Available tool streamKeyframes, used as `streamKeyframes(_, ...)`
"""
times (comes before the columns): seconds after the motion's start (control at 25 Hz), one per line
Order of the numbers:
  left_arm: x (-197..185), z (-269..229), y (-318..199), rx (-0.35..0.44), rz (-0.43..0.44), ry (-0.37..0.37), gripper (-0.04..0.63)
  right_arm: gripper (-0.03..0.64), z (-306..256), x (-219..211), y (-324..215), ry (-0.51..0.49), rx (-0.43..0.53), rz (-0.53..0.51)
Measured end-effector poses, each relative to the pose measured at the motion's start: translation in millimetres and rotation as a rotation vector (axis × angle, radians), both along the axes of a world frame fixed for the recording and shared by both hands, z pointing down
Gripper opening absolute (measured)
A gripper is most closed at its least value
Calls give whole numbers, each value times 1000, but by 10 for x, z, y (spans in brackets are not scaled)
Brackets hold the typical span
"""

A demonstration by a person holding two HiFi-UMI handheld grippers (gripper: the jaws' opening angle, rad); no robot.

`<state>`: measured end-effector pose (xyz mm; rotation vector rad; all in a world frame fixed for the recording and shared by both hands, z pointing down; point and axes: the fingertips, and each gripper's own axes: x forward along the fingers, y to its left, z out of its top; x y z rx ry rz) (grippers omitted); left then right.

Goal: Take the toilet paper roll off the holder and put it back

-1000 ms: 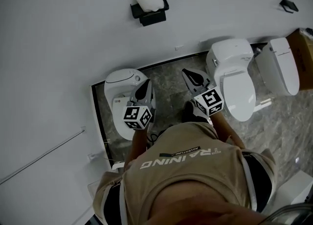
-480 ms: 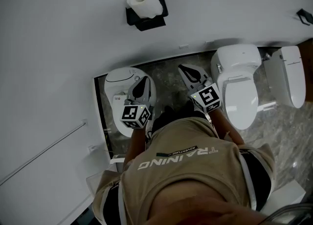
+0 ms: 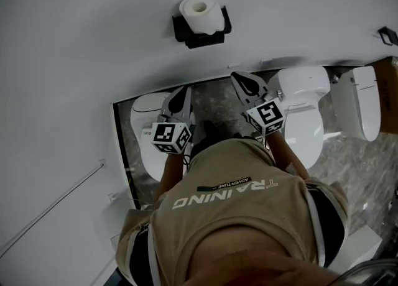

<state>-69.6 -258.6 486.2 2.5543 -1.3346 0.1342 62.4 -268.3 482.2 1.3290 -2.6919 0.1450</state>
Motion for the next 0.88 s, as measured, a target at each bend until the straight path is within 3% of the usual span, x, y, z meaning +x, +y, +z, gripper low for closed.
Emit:
streamKeyframes(0.16, -106, -189, -350, 88, 48, -113, 3, 14, -218, -91, -322, 43, 47, 19)
streamKeyframes(0.48, -78, -168, -733, 44, 120, -71, 3, 14, -462, -106, -654, 71, 67, 55)
streamKeyframes(0.88, -80, -335, -810, 44, 37, -54, 3, 14, -718, -74, -868, -32, 74, 1)
